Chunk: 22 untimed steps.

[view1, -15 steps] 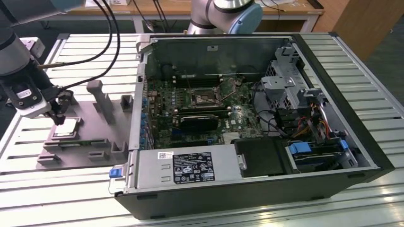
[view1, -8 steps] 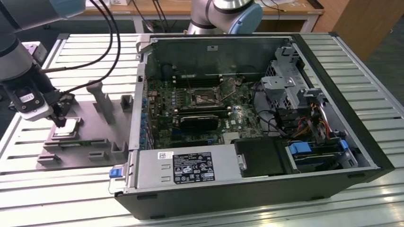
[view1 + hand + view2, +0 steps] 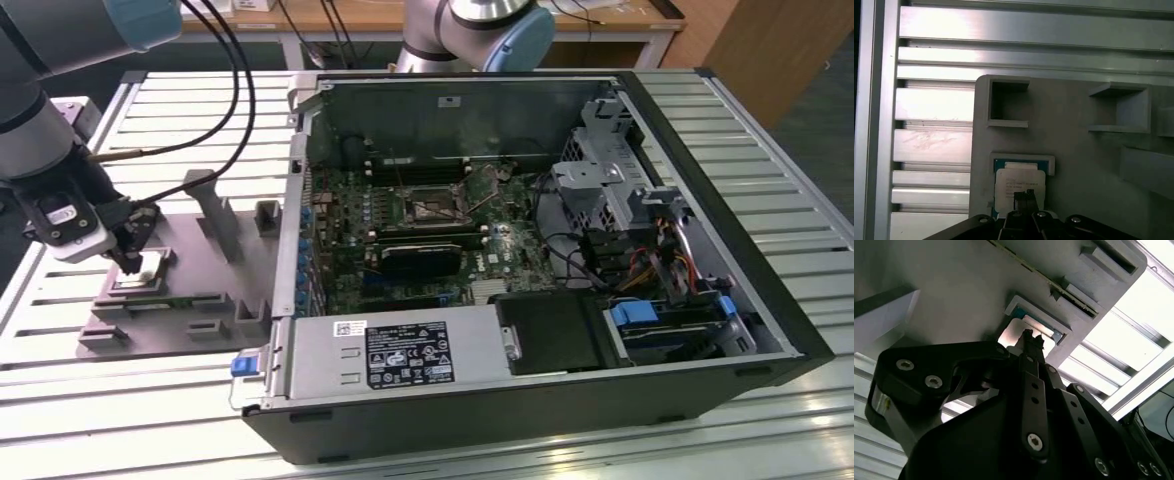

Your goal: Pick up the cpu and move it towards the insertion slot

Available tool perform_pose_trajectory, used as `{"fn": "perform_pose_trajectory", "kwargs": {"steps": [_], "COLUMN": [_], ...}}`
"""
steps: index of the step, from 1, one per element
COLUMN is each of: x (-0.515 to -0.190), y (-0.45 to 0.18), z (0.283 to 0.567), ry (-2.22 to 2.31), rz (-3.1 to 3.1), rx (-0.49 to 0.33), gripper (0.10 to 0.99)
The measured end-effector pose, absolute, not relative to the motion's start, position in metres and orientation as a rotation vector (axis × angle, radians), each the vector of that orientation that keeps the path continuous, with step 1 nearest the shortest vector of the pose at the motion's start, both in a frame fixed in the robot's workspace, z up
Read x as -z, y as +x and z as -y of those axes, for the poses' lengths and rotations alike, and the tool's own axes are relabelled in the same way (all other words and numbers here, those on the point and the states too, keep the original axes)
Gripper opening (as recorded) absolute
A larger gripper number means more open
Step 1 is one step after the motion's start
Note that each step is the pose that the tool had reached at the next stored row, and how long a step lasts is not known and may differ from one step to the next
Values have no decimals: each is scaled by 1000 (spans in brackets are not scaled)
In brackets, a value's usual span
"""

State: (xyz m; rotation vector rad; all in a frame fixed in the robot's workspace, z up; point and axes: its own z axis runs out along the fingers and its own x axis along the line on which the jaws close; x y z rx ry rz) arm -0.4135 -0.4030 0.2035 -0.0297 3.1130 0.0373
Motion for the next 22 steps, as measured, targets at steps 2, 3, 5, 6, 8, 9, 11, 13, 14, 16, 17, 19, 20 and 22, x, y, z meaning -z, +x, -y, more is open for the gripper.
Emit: {"fn": "perform_pose_trajectory", "kwargs": {"steps": [2, 3, 5, 6, 8, 9, 11, 13, 14, 16, 17, 19, 20, 22], "x": [-203, -203, -203, -203, -203, -203, -203, -203, -203, -203, -203, -203, -203, -203], "y": [-413, -413, -413, -413, -413, -413, -413, -413, -413, -413, -413, -413, -413, -413], "z": [403, 403, 403, 403, 403, 403, 403, 403, 403, 403, 403, 403, 403, 403], "ry": [-30, -30, -30, -30, -30, -30, -30, -30, -30, -30, -30, -30, -30, -30], "rz": [-3113, -3113, -3113, -3113, -3113, -3113, -3113, -3113, -3113, -3113, -3113, -3113, -3113, -3113], "rx": [-37, -37, -37, -37, -37, -37, -37, -37, -37, -37, -37, -37, -37, -37], "gripper": [102, 102, 102, 102, 114, 114, 231, 290, 349, 467, 467, 584, 584, 647]}}
